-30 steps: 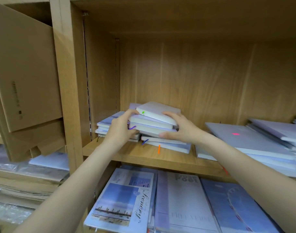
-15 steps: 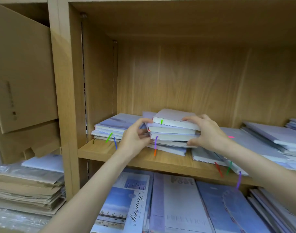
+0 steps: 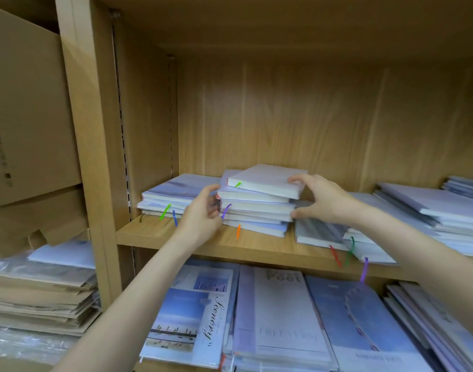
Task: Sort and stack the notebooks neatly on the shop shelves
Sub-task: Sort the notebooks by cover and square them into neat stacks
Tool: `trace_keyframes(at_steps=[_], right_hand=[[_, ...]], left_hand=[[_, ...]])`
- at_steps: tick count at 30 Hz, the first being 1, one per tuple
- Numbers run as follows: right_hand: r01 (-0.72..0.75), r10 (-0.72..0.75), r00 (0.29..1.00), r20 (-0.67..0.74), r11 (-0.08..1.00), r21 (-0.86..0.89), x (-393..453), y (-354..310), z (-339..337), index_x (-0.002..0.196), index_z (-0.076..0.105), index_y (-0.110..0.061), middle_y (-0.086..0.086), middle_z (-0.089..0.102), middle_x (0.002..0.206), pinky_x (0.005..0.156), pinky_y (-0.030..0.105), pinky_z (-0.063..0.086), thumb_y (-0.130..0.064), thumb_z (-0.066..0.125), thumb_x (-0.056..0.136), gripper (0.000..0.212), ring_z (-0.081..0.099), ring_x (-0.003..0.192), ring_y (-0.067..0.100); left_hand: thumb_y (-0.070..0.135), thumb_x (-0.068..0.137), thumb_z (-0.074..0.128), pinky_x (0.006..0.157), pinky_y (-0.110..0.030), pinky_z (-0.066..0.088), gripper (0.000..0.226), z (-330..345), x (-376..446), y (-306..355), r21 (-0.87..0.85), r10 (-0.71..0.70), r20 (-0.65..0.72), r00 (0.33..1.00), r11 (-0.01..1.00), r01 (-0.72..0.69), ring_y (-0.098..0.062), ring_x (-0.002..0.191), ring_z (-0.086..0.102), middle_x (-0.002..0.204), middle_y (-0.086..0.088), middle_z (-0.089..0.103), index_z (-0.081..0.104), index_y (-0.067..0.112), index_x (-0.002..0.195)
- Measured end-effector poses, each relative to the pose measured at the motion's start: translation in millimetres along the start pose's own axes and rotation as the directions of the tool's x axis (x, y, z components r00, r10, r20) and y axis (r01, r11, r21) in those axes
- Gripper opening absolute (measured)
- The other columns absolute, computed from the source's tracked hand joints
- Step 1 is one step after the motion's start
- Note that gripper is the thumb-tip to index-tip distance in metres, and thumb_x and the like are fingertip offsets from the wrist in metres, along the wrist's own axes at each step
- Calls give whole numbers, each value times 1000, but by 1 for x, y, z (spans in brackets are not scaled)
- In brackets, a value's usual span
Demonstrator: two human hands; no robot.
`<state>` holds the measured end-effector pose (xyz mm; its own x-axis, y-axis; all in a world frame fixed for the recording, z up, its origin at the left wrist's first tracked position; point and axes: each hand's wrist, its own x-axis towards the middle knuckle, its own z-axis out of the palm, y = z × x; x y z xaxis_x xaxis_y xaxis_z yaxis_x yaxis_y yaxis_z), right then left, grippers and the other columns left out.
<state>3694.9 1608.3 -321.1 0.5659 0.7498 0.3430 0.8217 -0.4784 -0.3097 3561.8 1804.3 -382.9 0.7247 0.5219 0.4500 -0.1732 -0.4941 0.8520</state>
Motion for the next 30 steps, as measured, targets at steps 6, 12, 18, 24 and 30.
trace_keyframes(at_steps=[6,12,18,24,30], right_hand=[[-26,53,985,163,987,-158,-42,22,-27,130,48,-23,-7,46,131,82,18,31,-44,68,80,58,43,114,9],[-8,105,955,277,943,-332,-73,50,-18,147,0,-37,0,-5,158,116,49,9,-54,76,65,114,-1,145,22],[12,-7,1000,18,965,-263,-115,89,-29,149,7,-23,-3,20,155,111,21,17,-44,75,73,104,22,141,12],[-41,-14,980,-199,963,-267,-105,80,-19,135,46,-17,-1,48,140,104,29,32,-52,70,72,76,41,130,16],[-52,13,995,-98,916,-398,-63,60,-15,128,51,-19,3,58,126,94,35,41,-51,64,80,59,48,119,24]], left_hand=[[-7,83,49,98,-40,44,63,21,-2,-3,173,39,-87,995,985,-24,-23,109,56,117,-4,56,34,17,139],[-9,81,46,83,-32,46,42,69,-46,10,227,202,-312,928,965,-133,-14,81,50,108,-10,51,48,8,119],[4,87,49,95,-25,41,39,114,-50,30,311,136,131,982,935,-171,-16,111,56,118,-3,60,51,10,125],[-3,80,55,84,-18,45,46,120,-41,40,219,50,141,989,972,-80,-12,86,59,111,-5,63,50,7,125],[3,83,60,93,-25,46,50,121,-38,43,206,-7,180,984,978,-31,-16,97,61,110,-6,60,45,9,131]])
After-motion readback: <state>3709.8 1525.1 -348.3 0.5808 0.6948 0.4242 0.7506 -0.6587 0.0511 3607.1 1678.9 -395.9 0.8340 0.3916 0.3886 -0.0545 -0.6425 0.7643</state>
